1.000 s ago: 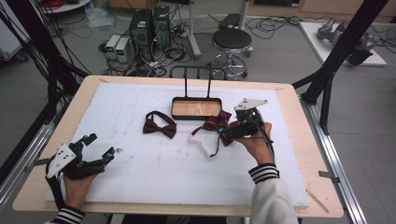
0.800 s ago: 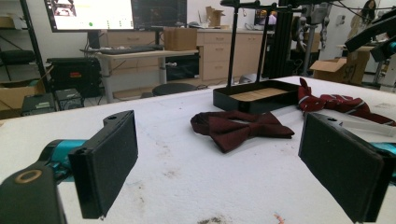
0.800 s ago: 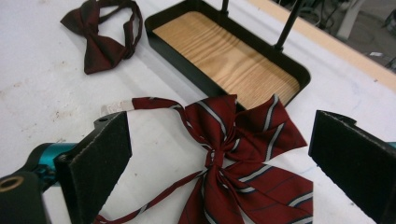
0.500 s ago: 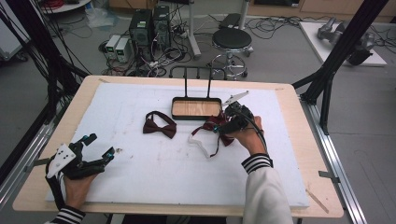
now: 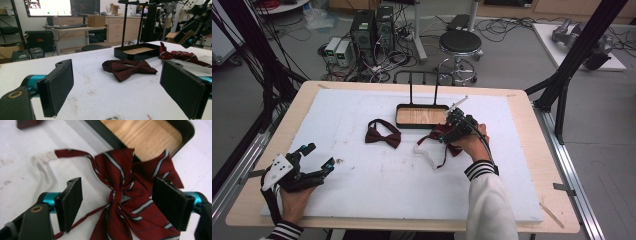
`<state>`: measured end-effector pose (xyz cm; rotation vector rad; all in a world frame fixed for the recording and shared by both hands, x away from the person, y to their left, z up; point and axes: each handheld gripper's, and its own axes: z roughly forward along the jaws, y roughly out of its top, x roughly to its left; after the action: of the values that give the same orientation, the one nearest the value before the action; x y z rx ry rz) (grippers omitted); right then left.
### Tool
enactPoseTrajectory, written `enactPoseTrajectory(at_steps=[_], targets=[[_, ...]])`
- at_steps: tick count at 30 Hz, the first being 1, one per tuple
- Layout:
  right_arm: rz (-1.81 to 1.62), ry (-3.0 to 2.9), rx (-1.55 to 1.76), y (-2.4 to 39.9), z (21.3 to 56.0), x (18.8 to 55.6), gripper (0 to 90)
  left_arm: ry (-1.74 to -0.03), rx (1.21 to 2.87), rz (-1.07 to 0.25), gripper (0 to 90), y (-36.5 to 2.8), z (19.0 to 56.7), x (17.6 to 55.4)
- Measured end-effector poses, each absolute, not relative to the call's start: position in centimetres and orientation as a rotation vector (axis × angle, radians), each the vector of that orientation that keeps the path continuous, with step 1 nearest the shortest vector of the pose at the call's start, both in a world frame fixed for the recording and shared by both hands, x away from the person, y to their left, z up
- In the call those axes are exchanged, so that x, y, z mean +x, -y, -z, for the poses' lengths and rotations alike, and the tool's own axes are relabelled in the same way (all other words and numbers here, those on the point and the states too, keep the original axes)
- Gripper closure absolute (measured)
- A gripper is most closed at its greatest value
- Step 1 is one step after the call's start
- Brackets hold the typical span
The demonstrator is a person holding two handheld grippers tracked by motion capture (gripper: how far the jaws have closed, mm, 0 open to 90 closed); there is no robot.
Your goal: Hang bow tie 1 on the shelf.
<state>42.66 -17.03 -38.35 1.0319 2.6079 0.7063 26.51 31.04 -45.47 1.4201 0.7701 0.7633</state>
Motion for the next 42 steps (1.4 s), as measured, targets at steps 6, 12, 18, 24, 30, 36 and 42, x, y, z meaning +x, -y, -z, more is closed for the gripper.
enactPoseTrajectory(at_steps=[6,12,18,24,30,36,42], targets=[[-0.635,-2.653,1.064,16.8,39.2,43.0,35.1,-0.771,1.418,-0.763,12.2,-31.0,45.5,26.5],[-0.574,-2.668,1.065,16.3,39.8,43.4,42.7,-0.770,1.419,-0.763,12.2,-31.0,45.5,26.5],[-0.529,-2.680,1.076,16.3,40.1,43.6,48.4,-0.771,1.419,-0.763,12.2,-31.0,45.5,26.5],[-0.479,-2.690,1.077,16.1,40.7,43.8,54.1,-0.771,1.418,-0.763,12.3,-31.0,45.5,26.5],[-0.421,-2.726,1.067,15.9,41.3,44.1,68.0,-0.771,1.418,-0.762,12.3,-31.1,45.5,26.5],[-0.414,-2.727,1.075,15.6,41.2,44.1,75.8,-0.772,1.418,-0.762,12.3,-31.0,45.5,26.5],[-0.438,-2.721,1.088,15.7,41.1,44.0,75.8,-0.772,1.418,-0.762,12.3,-31.0,45.5,26.5]])
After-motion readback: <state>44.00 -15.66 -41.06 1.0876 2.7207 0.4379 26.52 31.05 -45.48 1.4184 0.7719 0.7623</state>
